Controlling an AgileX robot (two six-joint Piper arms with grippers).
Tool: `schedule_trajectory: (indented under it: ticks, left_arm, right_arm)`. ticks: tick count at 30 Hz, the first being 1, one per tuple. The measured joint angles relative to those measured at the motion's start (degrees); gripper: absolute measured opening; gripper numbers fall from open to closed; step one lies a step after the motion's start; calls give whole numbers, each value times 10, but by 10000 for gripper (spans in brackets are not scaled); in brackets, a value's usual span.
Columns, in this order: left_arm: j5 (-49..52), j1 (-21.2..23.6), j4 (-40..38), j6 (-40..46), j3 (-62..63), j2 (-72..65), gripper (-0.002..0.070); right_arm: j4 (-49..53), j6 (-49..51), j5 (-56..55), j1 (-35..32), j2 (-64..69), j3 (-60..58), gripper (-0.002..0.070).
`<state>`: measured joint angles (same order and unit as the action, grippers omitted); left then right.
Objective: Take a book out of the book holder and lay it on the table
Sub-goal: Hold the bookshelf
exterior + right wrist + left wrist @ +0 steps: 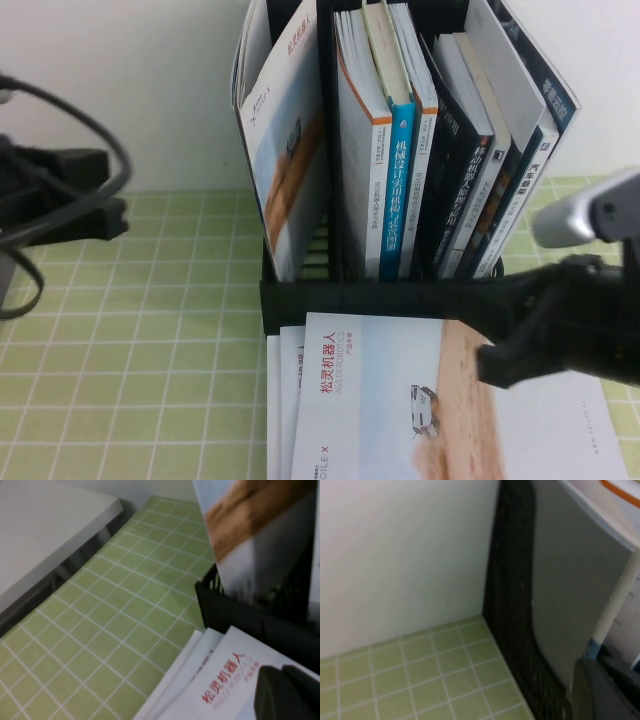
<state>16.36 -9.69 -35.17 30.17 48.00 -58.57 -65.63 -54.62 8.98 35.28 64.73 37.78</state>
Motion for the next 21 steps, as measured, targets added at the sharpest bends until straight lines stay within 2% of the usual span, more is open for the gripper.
schedule_trajectory:
  ticks: [4, 11, 14, 21]
  left_arm:
    - [23, -21, -108, 179, 70, -87, -3]
    - [109, -23, -290, 399, 152, -196, -3]
    - [120, -23, -331, 446, 158, -214, -3]
    - [112, -23, -349, 479, 159, -219, -3]
  right_arm:
    - [-100, -123, -35, 35, 88, 65, -2]
    - [-161, -161, -50, 40, 197, 178, -1]
    - [-171, -163, -51, 40, 219, 205, -1]
    - [-178, -178, -51, 40, 249, 242, -1]
